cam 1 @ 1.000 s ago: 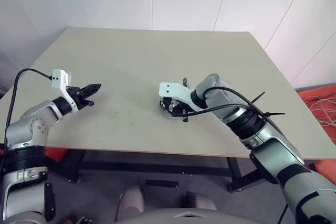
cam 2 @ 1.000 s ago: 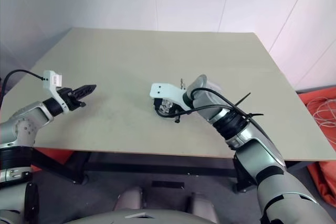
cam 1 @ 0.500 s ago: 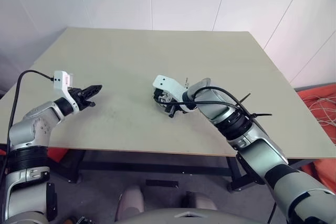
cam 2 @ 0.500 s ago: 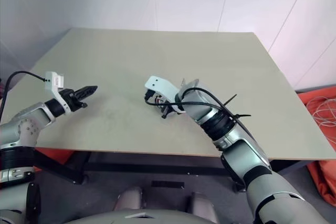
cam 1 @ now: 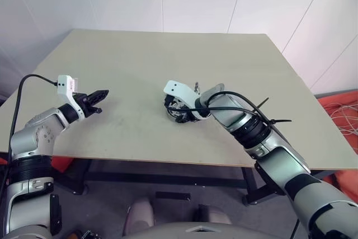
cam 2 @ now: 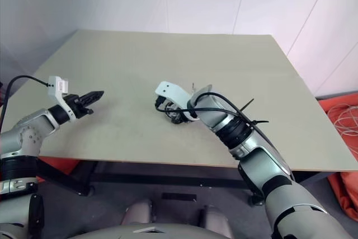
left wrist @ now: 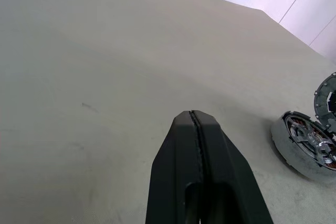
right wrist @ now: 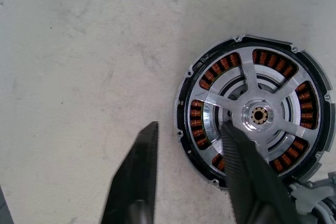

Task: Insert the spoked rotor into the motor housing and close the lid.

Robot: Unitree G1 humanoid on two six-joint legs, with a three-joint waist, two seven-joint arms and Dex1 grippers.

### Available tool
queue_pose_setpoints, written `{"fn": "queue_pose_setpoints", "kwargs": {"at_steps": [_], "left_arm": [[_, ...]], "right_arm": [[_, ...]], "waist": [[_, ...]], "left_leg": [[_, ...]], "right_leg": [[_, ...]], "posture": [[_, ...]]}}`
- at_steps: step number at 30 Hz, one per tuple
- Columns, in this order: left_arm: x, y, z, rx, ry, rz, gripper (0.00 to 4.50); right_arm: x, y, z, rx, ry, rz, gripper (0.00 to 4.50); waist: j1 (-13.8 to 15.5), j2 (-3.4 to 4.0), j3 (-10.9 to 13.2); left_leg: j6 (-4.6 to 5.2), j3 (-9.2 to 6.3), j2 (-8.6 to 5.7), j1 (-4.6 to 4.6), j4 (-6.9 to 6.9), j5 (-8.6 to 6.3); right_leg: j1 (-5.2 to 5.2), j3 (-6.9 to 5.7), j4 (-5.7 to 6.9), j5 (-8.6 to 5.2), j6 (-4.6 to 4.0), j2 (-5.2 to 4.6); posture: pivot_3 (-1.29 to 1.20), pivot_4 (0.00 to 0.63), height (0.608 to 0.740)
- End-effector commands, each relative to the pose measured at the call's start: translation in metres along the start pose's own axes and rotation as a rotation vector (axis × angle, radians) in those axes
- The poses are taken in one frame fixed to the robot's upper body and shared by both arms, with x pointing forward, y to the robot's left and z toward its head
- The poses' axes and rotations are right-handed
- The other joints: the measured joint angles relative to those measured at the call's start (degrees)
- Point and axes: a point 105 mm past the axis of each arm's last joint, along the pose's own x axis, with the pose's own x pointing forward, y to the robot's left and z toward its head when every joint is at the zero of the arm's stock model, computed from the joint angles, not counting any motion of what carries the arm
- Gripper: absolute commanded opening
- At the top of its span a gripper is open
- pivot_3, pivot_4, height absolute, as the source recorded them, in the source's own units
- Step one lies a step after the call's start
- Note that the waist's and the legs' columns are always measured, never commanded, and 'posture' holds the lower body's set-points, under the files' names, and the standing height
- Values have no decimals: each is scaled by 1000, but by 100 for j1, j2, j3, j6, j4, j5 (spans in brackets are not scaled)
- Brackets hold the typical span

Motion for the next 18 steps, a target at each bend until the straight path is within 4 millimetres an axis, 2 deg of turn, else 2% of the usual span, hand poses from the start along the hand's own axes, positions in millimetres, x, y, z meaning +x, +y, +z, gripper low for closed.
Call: {"fn": "queue_pose_setpoints", "kwargs": {"at_steps": [1,4,5,9,13,16,18], "left_arm": [[2,-5,16,38,-41,-16,0],[2,-5,15,35,-39,-18,0],[3,-6,14,35,-38,-20,0],[3,-7,11,60,-19,-30,0],[2,-16,9,126,-16,-95,0],[2,-31,16,176,-56,-180,0],[0,-41,19,242,-70,-246,0]], "right_arm": [[-18,1,26,-72,-63,-19,3376],[-31,5,37,-96,-91,-3,4316],[-36,8,41,-106,-103,8,4479],[-54,16,53,-144,-160,38,4479],[-85,27,75,-186,-276,93,4479],[-105,21,84,-175,-346,94,4479],[-114,8,85,-155,-378,60,4479]], "waist": [[0,0,0],[4,0,0],[6,0,0],[13,0,0],[23,0,0],[23,-2,-1],[42,-2,-1]], "left_leg": [[-1,0,0,0,0,0],[-1,0,0,-1,0,1],[-1,0,0,-1,0,1],[-1,0,0,0,-2,1],[-1,0,-1,0,-2,1],[-3,0,1,1,-2,2],[-3,0,1,1,-2,2]], "right_leg": [[-1,0,1,0,0,0],[-2,1,2,0,0,0],[-2,1,2,0,0,0],[-2,1,2,0,1,0],[-3,3,2,0,1,0],[-3,3,3,0,1,0],[-2,3,3,-1,0,0]], "posture": [[0,0,740],[0,0,740],[0,0,740],[0,0,740],[0,0,740],[0,0,740],[0,0,740]]}}
